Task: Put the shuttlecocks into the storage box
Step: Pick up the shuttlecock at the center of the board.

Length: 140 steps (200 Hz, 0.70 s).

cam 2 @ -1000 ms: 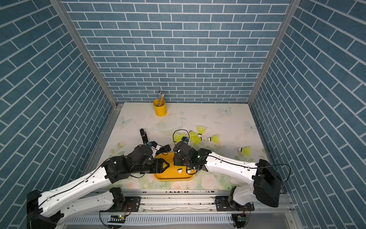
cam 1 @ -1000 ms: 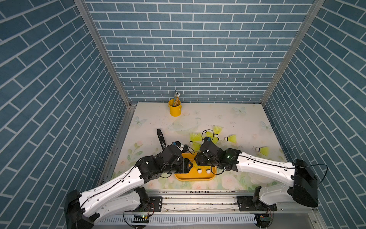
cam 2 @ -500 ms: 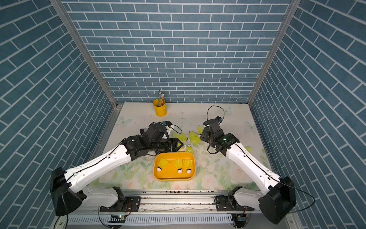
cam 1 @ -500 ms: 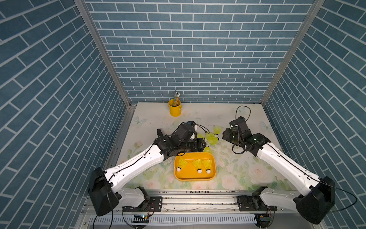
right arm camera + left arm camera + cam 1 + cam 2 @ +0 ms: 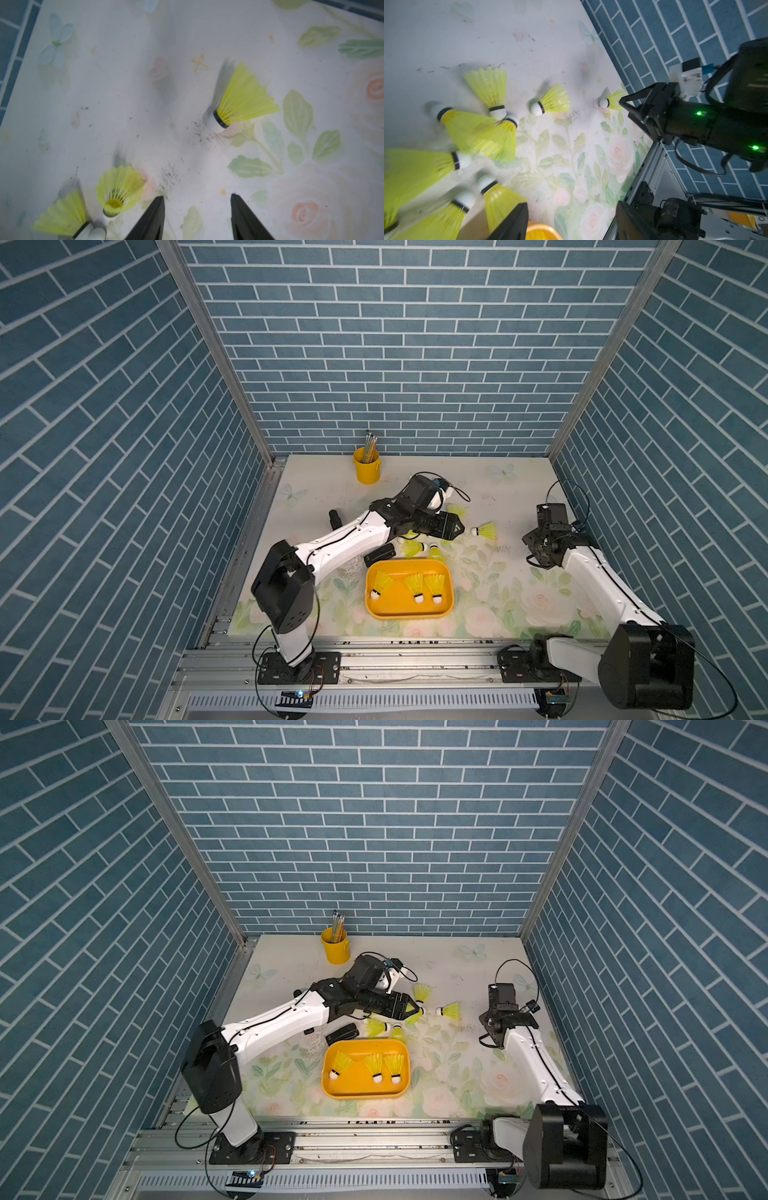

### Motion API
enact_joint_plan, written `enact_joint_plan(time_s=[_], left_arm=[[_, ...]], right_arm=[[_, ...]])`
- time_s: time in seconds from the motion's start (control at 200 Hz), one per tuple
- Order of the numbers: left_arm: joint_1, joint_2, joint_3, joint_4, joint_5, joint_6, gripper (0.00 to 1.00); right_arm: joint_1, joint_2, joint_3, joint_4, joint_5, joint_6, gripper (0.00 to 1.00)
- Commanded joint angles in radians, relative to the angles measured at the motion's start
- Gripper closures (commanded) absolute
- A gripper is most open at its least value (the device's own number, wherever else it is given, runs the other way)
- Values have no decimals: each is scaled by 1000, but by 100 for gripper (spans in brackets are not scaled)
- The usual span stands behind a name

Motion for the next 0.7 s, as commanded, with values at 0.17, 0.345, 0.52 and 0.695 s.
enact_joint_plan(time_s=[0.17, 0.345, 0.52, 0.695], left_arm=[[23, 267, 255, 18, 219, 142, 27], [39, 420, 448, -47, 268, 162, 27], [54, 488, 523, -30, 316, 122, 27], [54, 529, 562, -24, 339, 98, 27]], right_arm=[[-33, 182, 83, 51, 42, 289, 44], [-55, 251, 89, 60, 51, 410, 43], [-74, 318, 126, 41, 58, 465, 42], [-82, 358, 144, 19, 52, 528, 41]])
